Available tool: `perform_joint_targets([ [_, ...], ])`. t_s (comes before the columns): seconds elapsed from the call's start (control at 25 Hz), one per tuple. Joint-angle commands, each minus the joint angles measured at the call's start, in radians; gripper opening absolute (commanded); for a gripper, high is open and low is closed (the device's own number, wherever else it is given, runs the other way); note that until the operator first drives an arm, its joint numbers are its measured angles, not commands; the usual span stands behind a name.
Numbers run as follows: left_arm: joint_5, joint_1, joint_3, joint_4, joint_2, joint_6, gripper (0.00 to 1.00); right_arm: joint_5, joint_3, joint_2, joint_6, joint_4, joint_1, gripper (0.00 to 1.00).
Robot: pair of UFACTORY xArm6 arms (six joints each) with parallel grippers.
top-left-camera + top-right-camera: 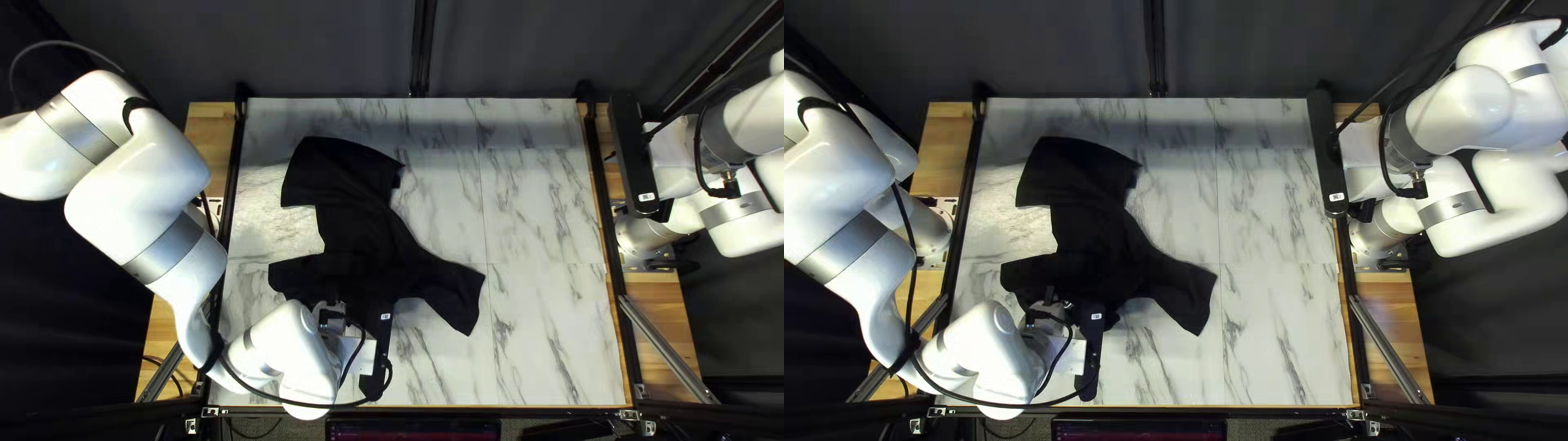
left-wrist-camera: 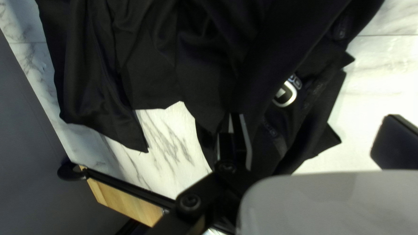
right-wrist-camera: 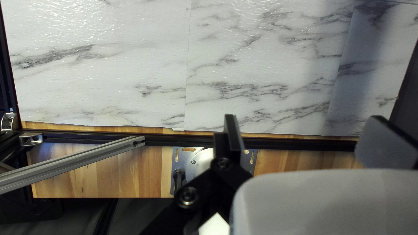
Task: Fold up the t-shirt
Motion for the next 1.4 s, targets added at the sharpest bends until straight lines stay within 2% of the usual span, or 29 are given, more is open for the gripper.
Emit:
perform_joint_targets([
  [0.04,-0.051,0.013,0.045,-0.001,-0.029,0.008,1.0,0.0,0.0,0.0,0.0,0.0,0.0,1.0],
  [0.36,-0.091,0.014,0.074,-0.011,-0.04,0.007,1.0,0.0,0.0,0.0,0.0,0.0,0.0,1.0],
  [0.56,-0.08,0.0,0.06,-0.01,-0.042,0.002,1.0,0.0,0.0,0.0,0.0,0.0,0.0,1.0],
  [0.8,-0.152,0.026,0.098,-0.008,-0.029,0.009,1.0,0.0,0.0,0.0,0.0,0.0,0.0,1.0],
  [1.4,-0.215,0.07,0.135,-0.062,-0.045,0.071,1.0,0.0,0.0,0.0,0.0,0.0,0.0,1.0],
])
